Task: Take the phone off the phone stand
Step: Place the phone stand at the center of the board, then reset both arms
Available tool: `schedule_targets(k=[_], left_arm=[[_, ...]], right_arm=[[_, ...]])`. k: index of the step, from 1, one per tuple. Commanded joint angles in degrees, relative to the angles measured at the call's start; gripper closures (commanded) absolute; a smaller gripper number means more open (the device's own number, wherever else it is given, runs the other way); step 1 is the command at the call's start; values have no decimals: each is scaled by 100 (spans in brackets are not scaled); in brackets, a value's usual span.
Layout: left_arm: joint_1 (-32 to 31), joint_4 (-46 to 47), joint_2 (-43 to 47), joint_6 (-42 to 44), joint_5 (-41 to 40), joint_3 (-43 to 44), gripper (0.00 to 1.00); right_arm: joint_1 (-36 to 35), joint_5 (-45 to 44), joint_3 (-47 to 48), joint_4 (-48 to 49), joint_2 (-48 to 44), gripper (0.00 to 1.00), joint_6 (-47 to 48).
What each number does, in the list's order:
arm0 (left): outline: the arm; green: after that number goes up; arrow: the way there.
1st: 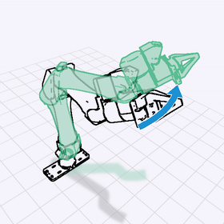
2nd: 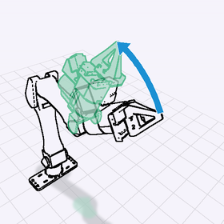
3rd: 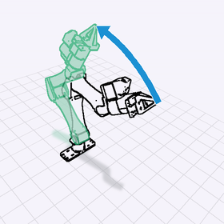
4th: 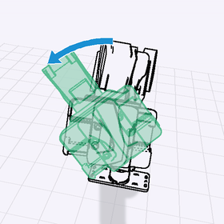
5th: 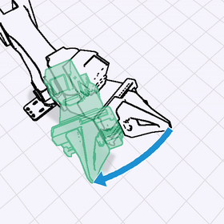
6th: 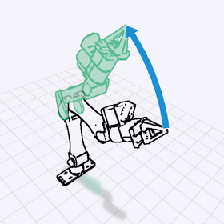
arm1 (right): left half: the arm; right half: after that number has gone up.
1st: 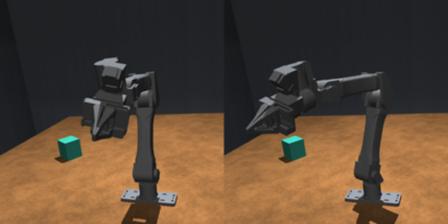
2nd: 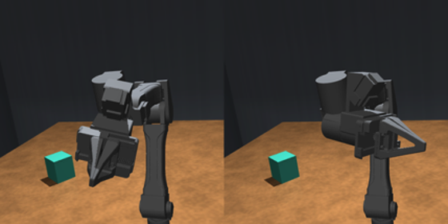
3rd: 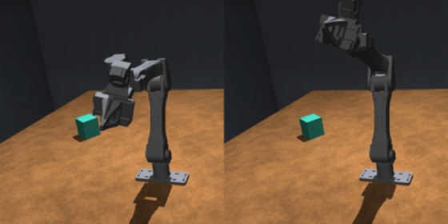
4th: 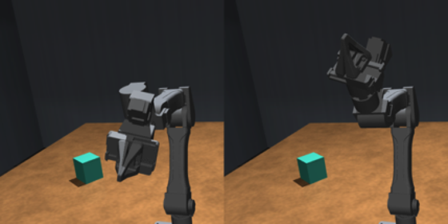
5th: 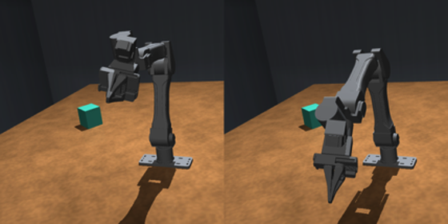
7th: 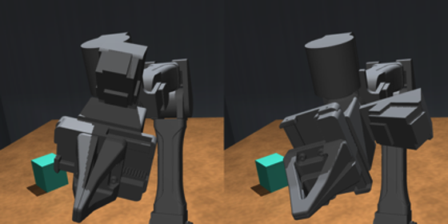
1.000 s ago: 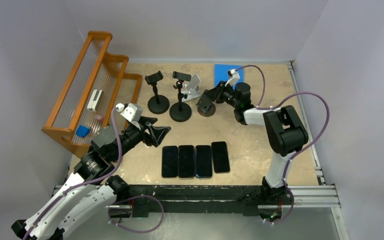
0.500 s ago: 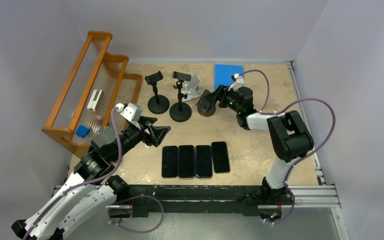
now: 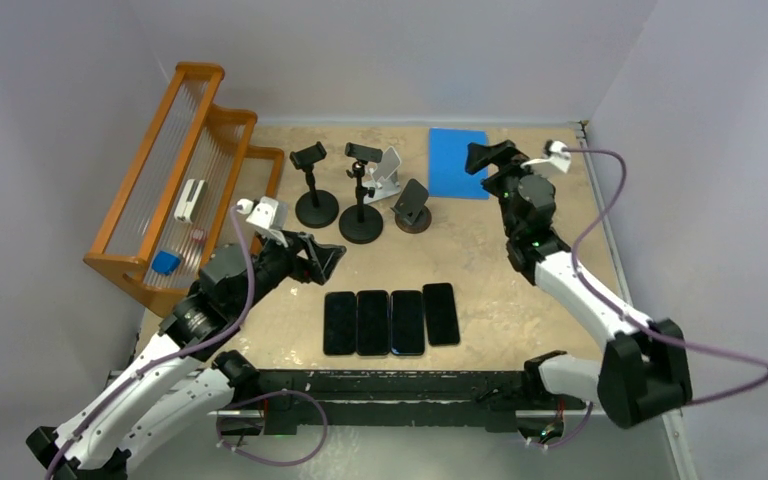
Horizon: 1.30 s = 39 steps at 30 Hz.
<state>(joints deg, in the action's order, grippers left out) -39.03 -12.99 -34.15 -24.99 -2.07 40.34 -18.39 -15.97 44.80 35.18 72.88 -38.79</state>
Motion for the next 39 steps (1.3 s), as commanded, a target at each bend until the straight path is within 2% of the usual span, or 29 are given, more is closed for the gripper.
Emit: schedule_targets(k=[1,5,6,8,12,16,21,24,27,30,32,35,37,39], left_arm=[[26,-20,-262,-464,-468,211,22],[27,-124,-479,-808,-695,279,19],[27,-187,-607,-1052,-853,296,18],[27,-295,-696,-1238,-1071,337,17],[27,-481,-856,-1430,-1398,426,16],[27,-674,-966,-1436,-1617,554,14],[27,-847,-1081,-1283,-1664,755,12],[14,-936,-1109,-1324,-1640,887,11],[9,-1163,-1163,-1610,-1629,1142,11],[9,-2127,-1612,-2020,-1885,1846,5],[9,-2390,-1759,-1886,-1949,2087,4],[9,-2119,-1728,-1353,-1880,2192,7],[5,-1912,-1742,-904,-1692,2353,5],[9,-1610,-1711,-606,-1749,2523,4]], right_arm=[[-82,-1364,-125,-516,-880,1,-830],[-527,-2142,158,-1043,-1297,1,-796],[-1050,-2813,617,-1453,-1414,1,-427],[-1503,-3370,882,-1567,-1465,1,-97],[-2439,-4172,1395,-1713,-1370,1,472],[-3025,-4809,1847,-1980,-1056,1,928],[-3104,-4499,2474,-3106,-429,1,1139],[-3108,-3995,2490,-3659,-170,1,744],[-3103,-3941,2228,-3369,-136,1,973],[-3108,-3732,1971,-3230,-276,1,943],[-3109,-3566,1733,-3001,-496,1,946],[-3105,-3385,1208,-2097,-986,1,1317],[-3102,-3025,872,-1417,-1306,1,1670],[-3108,-2739,814,-1163,-1573,1,1709]])
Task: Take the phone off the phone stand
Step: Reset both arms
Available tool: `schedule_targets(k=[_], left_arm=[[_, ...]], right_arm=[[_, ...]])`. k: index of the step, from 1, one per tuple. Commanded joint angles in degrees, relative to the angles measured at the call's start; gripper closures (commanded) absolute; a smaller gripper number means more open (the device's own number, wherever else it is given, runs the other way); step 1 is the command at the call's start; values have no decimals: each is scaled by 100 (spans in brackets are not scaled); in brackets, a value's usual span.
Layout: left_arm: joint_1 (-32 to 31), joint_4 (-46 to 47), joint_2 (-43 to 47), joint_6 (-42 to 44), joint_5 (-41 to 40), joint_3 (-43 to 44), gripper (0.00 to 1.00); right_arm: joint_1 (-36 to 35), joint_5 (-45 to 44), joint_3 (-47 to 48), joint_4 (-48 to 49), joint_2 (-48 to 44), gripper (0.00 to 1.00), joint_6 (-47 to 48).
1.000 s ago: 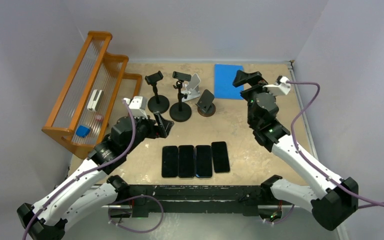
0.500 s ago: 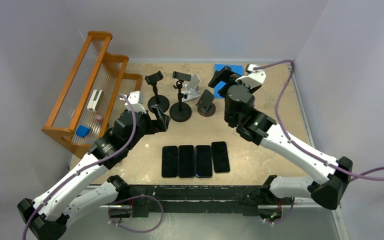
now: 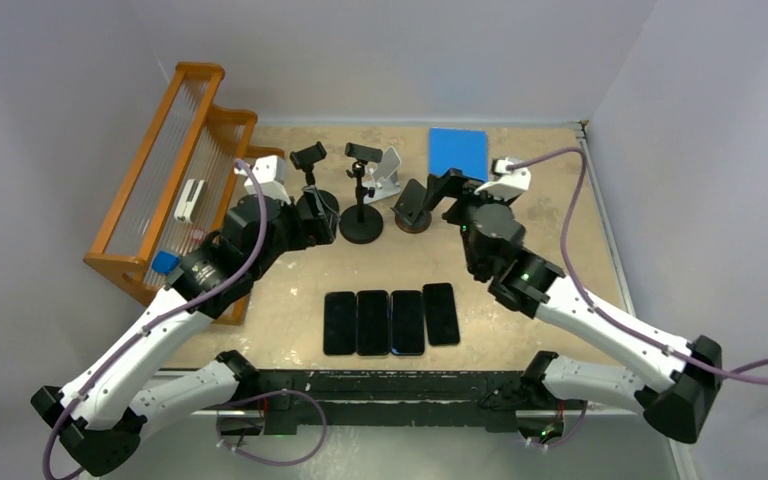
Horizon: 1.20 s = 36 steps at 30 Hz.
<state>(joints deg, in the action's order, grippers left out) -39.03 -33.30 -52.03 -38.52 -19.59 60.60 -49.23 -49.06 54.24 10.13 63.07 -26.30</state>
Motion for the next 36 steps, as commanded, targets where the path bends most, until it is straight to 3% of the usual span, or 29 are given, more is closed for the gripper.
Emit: schedule_targets(k=[1,6,11,13,16,18,20,23,27,36], left_arm=[[9,665,104,1079,66,569,4],[8,1547,107,2774,1376,1274,4],[9,1497,-257,3144,1668,2448,3],[9,1515,-314,3180,1661,2723,3],[9,1667,-291,3163,1511,2881,3],[4,1684,-295,3067,1294,2867,3],[9,1544,-318,2856,1064,2832,2],[9,1070,-343,2436,813,2737,2],[9,609,-232,2015,764,2409,2],[9,286,324,1822,741,1708,0]], right_arm=[[-25,616,-68,1358,-638,1,464],[-25,1062,1056,834,-667,1,1175],[-51,1372,1913,824,-831,1,1659],[-157,1047,2256,770,-713,1,1878],[-609,-221,2621,883,-305,1,2464],[-798,-983,2633,1158,-54,1,2865],[-807,-1217,2579,1081,59,1,2698],[-787,-332,2165,700,-202,1,1988],[-781,477,1322,1026,-629,1,1775],[-781,615,267,748,-1199,1,1256]])
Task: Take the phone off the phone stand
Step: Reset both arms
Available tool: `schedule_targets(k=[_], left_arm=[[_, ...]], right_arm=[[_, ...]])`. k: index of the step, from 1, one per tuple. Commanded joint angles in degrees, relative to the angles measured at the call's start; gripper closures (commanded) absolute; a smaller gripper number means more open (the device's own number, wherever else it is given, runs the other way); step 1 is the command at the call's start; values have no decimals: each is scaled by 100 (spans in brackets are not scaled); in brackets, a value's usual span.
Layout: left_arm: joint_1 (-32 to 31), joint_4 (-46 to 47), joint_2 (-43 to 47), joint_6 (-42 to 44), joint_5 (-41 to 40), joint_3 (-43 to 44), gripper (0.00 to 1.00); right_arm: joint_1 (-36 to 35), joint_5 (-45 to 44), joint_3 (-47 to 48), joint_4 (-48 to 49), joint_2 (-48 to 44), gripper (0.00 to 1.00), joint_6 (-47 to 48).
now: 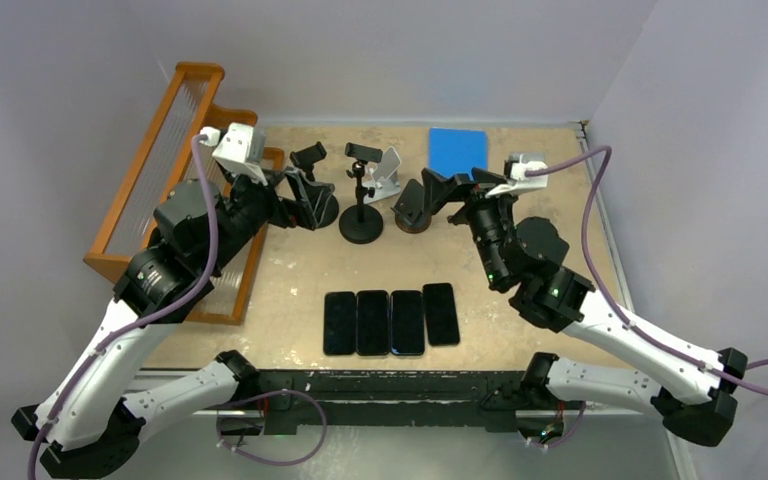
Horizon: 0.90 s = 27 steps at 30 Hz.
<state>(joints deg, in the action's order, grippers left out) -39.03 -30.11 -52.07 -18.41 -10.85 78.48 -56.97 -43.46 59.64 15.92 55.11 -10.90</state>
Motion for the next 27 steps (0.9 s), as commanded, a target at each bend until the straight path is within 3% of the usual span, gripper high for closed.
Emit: schedule_targets(k=[1,13,27], left_arm=[[9,-47,345,-189,-144,-94,0],[9,-33,360,-207,-154,55,0],[9,77,525,-297,-154,-148,0]], right_arm=[[-7,23,-382,258,-522,1,-267],[-7,383,-645,1059,-1802,1,128],[-7,644,-1138,1617,-1684,1,288]])
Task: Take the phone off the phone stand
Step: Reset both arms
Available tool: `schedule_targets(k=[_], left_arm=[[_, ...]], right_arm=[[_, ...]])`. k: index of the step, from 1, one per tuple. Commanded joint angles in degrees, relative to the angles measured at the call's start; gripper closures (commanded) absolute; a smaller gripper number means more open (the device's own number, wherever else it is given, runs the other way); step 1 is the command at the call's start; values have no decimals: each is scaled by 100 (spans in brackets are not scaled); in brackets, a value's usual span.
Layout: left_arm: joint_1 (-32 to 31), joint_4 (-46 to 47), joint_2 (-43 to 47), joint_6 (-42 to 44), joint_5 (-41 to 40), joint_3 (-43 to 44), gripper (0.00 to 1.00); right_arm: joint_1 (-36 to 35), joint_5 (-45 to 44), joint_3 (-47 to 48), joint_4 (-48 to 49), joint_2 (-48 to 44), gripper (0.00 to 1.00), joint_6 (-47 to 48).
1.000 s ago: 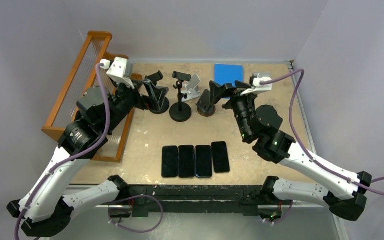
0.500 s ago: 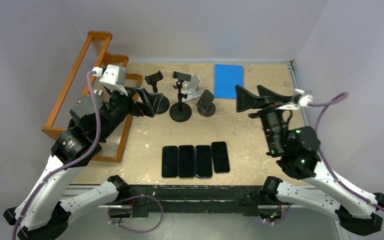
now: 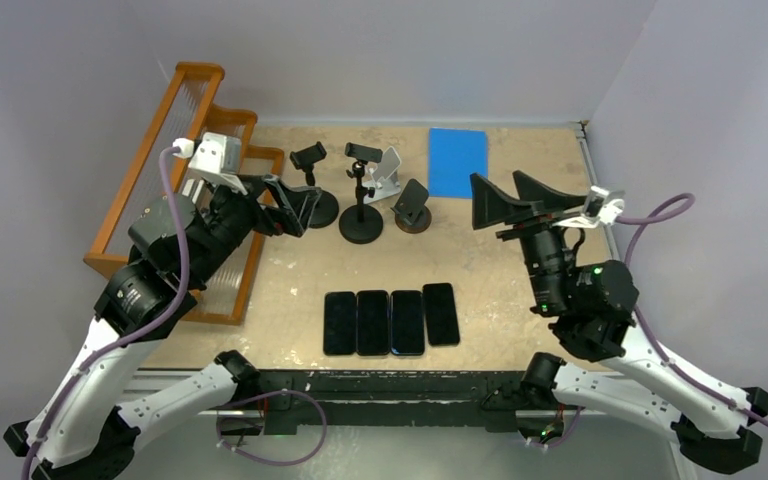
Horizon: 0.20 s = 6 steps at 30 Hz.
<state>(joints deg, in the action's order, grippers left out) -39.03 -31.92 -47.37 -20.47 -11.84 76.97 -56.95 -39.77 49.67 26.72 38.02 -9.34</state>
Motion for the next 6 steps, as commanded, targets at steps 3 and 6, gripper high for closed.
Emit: schedule_targets(k=[3,6], left_arm=[[9,242,9,-126,-91,-9,0],[9,183,2,-141,-99,18,0]], right_arm=[[-9,270,-137,565,85,1,68],[-9,278,-100,535,136,1,30]])
